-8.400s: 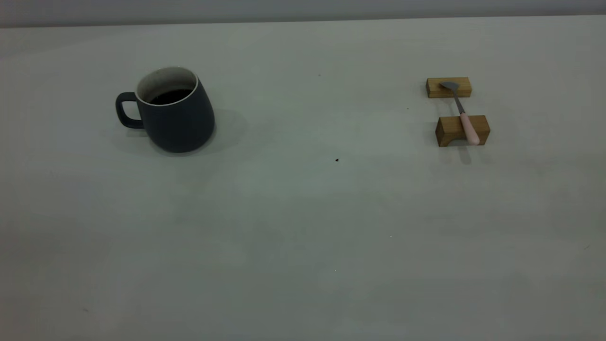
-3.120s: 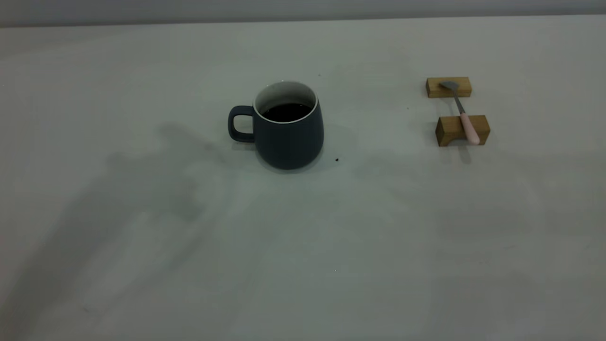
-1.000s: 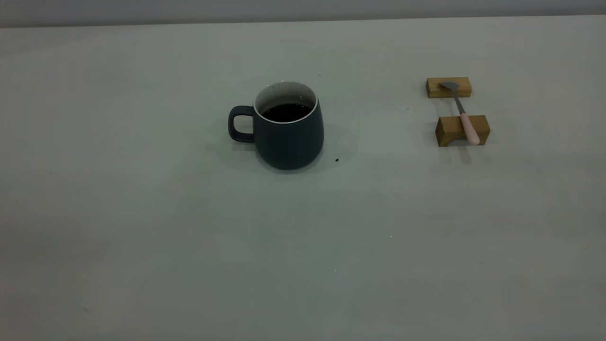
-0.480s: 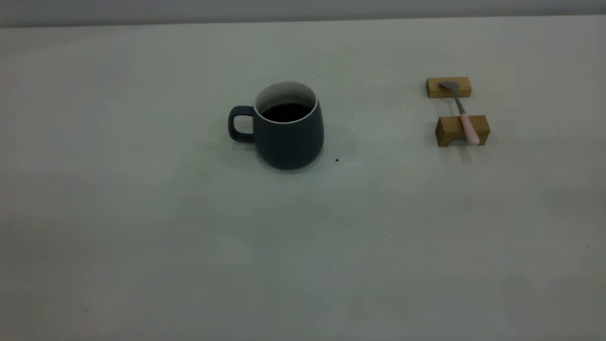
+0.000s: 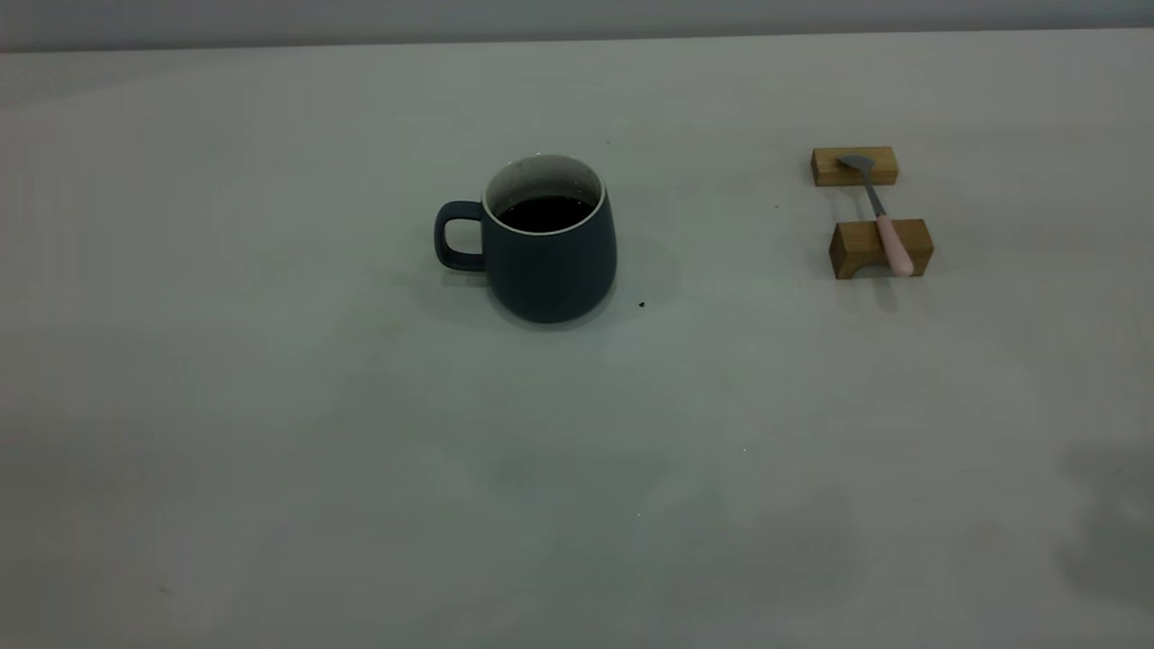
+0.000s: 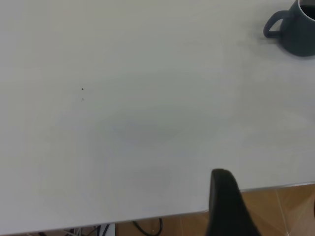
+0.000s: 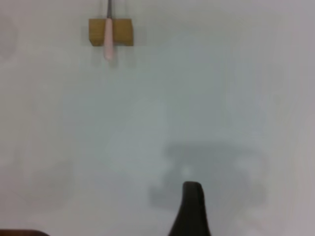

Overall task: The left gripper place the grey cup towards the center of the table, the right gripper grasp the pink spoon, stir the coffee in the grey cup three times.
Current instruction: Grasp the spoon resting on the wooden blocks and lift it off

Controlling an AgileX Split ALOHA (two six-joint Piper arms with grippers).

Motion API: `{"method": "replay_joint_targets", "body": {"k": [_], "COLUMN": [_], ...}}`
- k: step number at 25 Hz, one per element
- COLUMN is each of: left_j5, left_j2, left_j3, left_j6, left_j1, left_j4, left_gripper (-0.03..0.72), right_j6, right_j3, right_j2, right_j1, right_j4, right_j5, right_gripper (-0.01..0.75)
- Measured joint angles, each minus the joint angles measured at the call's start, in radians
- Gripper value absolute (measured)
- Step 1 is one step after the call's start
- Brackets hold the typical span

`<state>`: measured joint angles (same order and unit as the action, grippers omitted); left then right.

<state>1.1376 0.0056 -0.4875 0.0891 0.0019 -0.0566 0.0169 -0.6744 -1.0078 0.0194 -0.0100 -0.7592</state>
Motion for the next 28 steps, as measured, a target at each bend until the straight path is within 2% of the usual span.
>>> {"method": "replay_joint_targets", "body": {"k": [4, 10, 19, 28], "left_j5": [0.0, 0.0, 0.0, 0.0], "left_j2": [0.0, 0.0, 0.0, 0.0], "left_j3": [0.0, 0.0, 0.0, 0.0], "left_j6": [0.0, 0.0, 0.0, 0.0], "left_j1": [0.0, 0.0, 0.0, 0.0], "left_j4": [0.0, 0.0, 0.0, 0.0], "left_gripper": [0.49, 0.49, 0.49, 0.49], "right_j6": [0.068, 0.099, 0.126, 0.136], "right_j3": [-0.054, -0.187, -0.41, -0.548], "right_j2": [-0.233, -0.561, -0.957, -1.197], "right_j1": [0.006, 0.079, 0.146, 0.192], "right_j4": [0.062, 0.089, 0.115, 0.119], "right_j5": [0.097, 0.192, 0.218, 0.217], "right_gripper": [0.727, 0.727, 0.717, 0.713]}}
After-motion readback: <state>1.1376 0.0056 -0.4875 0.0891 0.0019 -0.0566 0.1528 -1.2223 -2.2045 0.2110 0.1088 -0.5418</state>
